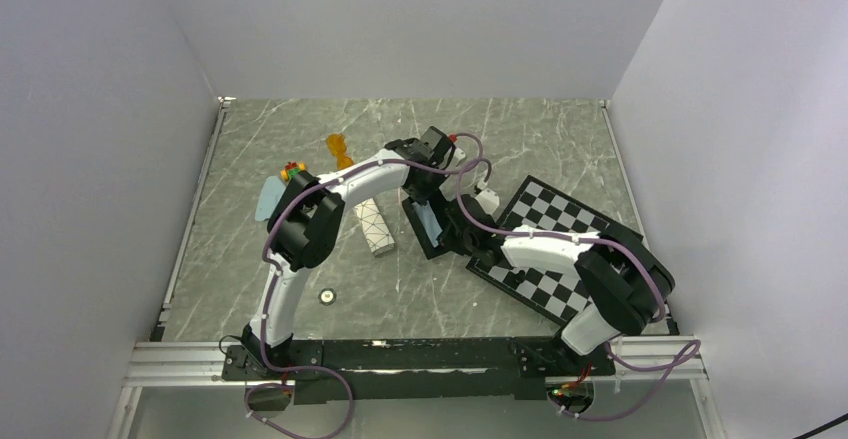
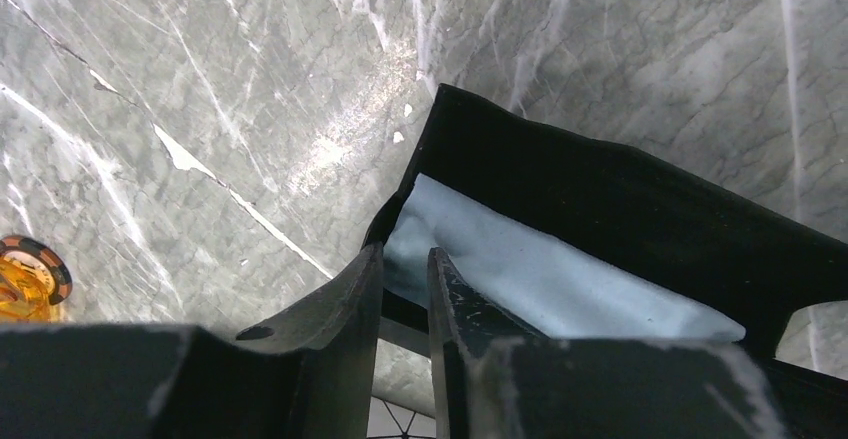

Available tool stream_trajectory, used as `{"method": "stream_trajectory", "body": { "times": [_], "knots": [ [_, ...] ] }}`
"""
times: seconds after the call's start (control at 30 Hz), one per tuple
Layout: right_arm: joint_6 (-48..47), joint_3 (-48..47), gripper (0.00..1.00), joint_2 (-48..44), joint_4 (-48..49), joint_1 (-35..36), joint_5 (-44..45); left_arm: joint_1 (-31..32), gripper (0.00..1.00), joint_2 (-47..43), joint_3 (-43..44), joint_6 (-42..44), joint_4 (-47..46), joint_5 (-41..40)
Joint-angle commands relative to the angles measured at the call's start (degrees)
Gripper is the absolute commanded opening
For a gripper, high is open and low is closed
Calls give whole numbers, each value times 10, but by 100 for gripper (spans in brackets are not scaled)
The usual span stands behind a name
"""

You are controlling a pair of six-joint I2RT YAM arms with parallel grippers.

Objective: Organize the sunglasses

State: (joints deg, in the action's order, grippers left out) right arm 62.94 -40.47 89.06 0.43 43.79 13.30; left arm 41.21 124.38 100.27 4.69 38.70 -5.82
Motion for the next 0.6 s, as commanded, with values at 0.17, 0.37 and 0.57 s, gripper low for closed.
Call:
{"method": "stream_trajectory", "body": {
  "times": [0.17, 0.37, 0.57],
  "knots": [
    [-24, -36, 28, -45, -36, -2, 31, -1, 39, -57, 36, -42, 32, 12],
    [-74, -67, 33, -53, -56, -3, 44, -3, 74, -138, 0, -118, 7, -1],
    [-110, -91, 38, -35, -50, -13, 27, -46, 99, -250, -111, -219, -47, 21]
  ]
}}
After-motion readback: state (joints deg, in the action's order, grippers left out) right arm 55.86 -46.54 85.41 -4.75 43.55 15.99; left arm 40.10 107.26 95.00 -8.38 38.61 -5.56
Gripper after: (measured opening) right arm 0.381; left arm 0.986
